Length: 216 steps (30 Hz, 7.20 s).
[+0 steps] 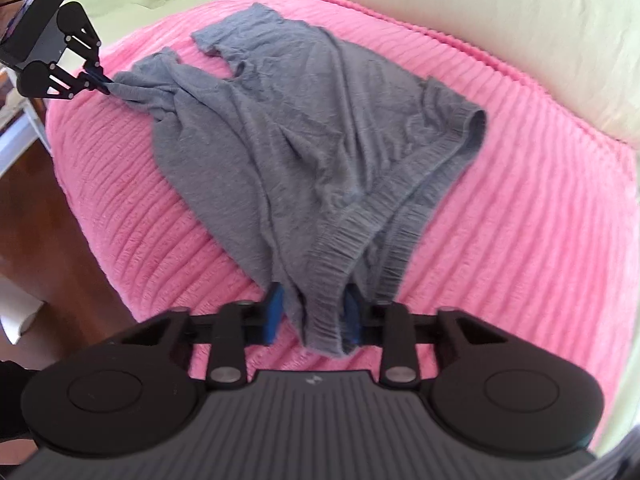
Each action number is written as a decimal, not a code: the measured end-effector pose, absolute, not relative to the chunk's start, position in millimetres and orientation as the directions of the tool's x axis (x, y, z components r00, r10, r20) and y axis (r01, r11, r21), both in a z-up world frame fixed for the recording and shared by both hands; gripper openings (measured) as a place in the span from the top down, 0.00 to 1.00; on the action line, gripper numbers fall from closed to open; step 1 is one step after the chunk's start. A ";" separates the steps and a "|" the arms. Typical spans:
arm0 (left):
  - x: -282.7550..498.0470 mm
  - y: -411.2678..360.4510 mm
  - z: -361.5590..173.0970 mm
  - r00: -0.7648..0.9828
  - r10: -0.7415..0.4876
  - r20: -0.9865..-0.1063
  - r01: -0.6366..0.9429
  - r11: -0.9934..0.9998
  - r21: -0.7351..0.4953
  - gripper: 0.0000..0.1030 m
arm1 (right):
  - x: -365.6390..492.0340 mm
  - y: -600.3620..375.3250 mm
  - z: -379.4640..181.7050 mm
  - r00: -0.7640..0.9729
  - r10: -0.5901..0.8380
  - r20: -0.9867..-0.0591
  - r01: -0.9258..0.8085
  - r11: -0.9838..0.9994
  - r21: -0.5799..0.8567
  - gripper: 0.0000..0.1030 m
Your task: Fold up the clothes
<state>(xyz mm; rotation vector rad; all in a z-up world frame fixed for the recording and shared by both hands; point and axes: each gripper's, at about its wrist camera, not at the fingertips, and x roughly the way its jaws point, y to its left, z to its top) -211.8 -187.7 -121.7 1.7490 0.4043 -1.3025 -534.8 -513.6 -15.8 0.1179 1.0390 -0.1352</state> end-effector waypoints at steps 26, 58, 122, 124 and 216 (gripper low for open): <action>-199.6 -131.9 -115.5 0.311 0.001 -0.950 0.794 -0.550 0.259 0.75 | -558.8 -524.5 27.8 0.384 -0.150 -0.911 0.443 0.896 0.039 0.28; -106.9 -514.0 -95.0 -0.016 -0.295 -0.955 0.836 -0.528 0.149 0.60 | -347.1 -665.2 -7.1 0.373 -0.073 -0.925 0.144 0.989 -0.020 1.00; -15.9 -406.2 -59.8 0.310 -0.172 -0.935 0.938 -0.105 0.331 0.82 | -448.5 -720.4 3.1 0.219 -0.389 -0.895 0.588 0.784 -0.197 0.50; -2.0 -404.9 -62.6 0.307 -0.176 -0.935 0.943 -0.074 0.323 0.80 | -438.5 -706.0 24.2 0.283 -0.421 -0.862 0.579 0.791 -0.196 0.50; -46.6 -296.8 -69.0 0.368 -0.464 -0.806 0.779 -0.320 0.540 0.81 | -386.9 -507.0 12.7 0.324 -0.501 -0.802 0.442 0.830 -0.340 0.64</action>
